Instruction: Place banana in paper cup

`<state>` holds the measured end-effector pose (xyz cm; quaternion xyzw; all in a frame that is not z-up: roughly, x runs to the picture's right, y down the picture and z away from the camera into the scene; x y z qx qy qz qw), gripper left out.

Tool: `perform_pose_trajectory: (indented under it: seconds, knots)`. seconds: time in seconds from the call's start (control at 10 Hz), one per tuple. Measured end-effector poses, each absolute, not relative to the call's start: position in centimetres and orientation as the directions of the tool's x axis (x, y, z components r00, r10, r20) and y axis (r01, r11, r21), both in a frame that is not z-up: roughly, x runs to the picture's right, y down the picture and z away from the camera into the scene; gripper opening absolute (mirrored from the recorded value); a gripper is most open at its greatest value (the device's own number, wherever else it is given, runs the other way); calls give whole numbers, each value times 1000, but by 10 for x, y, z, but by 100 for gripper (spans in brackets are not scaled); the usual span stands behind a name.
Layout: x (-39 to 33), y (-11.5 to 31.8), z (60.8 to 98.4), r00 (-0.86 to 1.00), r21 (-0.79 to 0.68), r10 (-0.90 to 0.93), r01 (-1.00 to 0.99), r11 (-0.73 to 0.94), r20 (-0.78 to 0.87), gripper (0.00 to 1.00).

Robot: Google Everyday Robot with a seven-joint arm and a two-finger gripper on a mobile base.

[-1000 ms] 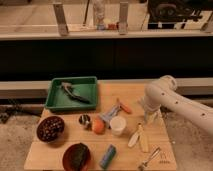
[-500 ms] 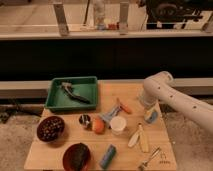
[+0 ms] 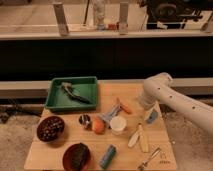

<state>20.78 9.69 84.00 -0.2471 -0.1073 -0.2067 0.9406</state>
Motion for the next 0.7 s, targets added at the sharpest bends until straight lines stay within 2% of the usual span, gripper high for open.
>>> perform_pose_trajectory:
  seconds: [0.7]
  knots:
    - [199, 96, 862, 883, -417, -325, 451, 789, 339, 80]
